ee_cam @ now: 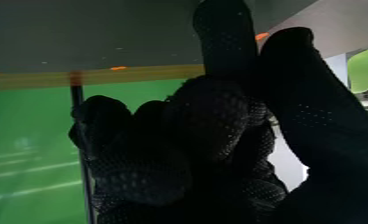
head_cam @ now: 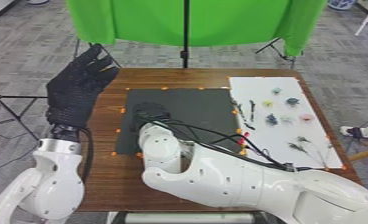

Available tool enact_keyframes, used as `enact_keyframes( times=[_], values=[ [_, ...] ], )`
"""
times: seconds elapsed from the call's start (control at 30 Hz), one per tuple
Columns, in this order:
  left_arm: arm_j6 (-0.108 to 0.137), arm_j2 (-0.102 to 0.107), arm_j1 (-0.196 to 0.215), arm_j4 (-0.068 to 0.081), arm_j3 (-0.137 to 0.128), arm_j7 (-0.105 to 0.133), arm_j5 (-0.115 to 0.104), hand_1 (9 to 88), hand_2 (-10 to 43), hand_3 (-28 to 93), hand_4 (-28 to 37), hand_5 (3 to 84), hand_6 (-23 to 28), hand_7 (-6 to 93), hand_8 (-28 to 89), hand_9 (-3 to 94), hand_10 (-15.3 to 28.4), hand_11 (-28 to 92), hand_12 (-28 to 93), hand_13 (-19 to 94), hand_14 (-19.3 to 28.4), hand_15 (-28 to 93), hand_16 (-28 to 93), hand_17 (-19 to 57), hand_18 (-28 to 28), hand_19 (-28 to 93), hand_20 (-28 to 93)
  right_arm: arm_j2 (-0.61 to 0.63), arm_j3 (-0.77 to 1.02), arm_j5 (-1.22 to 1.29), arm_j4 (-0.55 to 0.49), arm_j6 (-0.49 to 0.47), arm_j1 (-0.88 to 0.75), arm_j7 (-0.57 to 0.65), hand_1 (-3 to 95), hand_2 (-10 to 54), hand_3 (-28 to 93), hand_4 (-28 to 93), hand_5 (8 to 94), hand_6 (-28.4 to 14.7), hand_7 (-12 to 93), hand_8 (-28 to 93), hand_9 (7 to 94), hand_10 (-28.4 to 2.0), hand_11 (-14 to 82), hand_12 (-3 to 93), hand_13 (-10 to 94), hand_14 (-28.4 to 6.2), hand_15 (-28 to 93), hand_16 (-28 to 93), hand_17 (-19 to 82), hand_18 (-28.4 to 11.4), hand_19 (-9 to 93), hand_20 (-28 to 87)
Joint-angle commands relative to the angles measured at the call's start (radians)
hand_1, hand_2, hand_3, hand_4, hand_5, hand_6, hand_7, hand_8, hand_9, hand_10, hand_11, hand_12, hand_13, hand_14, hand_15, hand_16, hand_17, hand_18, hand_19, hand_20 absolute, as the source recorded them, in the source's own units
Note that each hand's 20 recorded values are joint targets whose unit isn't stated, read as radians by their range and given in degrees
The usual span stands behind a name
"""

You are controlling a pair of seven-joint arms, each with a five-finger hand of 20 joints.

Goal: Arrange flowers

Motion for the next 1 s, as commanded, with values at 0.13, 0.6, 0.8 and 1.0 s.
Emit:
enact_keyframes(
  times=[0.13, 0.6, 0.8, 1.0],
  values=[
    [0.000, -0.038, 0.064, -0.013, -0.042, -0.057, 0.012, 24.1, 6.6, 80, -23.5, 42.1, 11.6, 12.1, -9, 38.5, 21.3, 26, 11, 29, 28.4, 52, -10, -8.1, 25.8, 58, 12, -0.004, 0.104, -0.098, -0.034, -0.070, -0.083, -0.050, 38.6, -6.7, 73, -28, 93.7, 0.1, 33, -14, 93.7, -11.6, 60.2, 15.4, 92, -10.5, 75, 19, 49, -26.8, 93, 46],
    [0.024, -0.170, 0.342, -0.082, -0.223, -0.112, 0.028, 24.1, 6.6, 80, -23.5, 42.2, 11.6, 12.2, -9, 38.5, 21.3, 26, 11, 29, 28.4, 53, -10, -8.0, 25.9, 58, 13, 0.354, 0.593, -0.090, -0.398, -0.001, -0.402, -0.087, 35.8, -5.8, 73, -25, 85.1, -1.6, 18, -11, 89.8, -13.3, 40.0, 19.8, 80, -12.5, 69, 16, 37, -26.5, 93, 26],
    [0.021, -0.176, 0.349, -0.081, -0.210, -0.104, 0.021, 24.2, 6.6, 80, -23.5, 42.0, 11.5, 12.2, -9, 38.4, 21.4, 26, 11, 29, 28.4, 53, -10, -8.1, 25.9, 58, 13, 0.617, 0.922, -0.044, -0.580, 0.130, -0.720, -0.018, 36.6, -5.8, 73, -25, 78.7, -2.2, 17, -11, 87.7, -13.9, 38.2, 19.4, 79, -12.4, 69, 15, 34, -26.2, 92, 21],
    [0.045, -0.165, 0.396, -0.094, -0.228, -0.067, 0.012, 24.1, 6.4, 81, -23.5, 41.9, 11.6, 12.1, -9, 38.2, 21.3, 26, 11, 29, 28.4, 53, -10, -8.1, 25.8, 58, 13, 0.718, 1.197, -0.032, -0.639, 0.121, -1.011, 0.040, 36.6, -6.8, 74, -25, 71.6, -3.3, 15, -11, 81.3, -15.3, 38.2, 18.9, 73, -13.1, 69, 14, 30, -25.5, 91, 19]
  ],
)
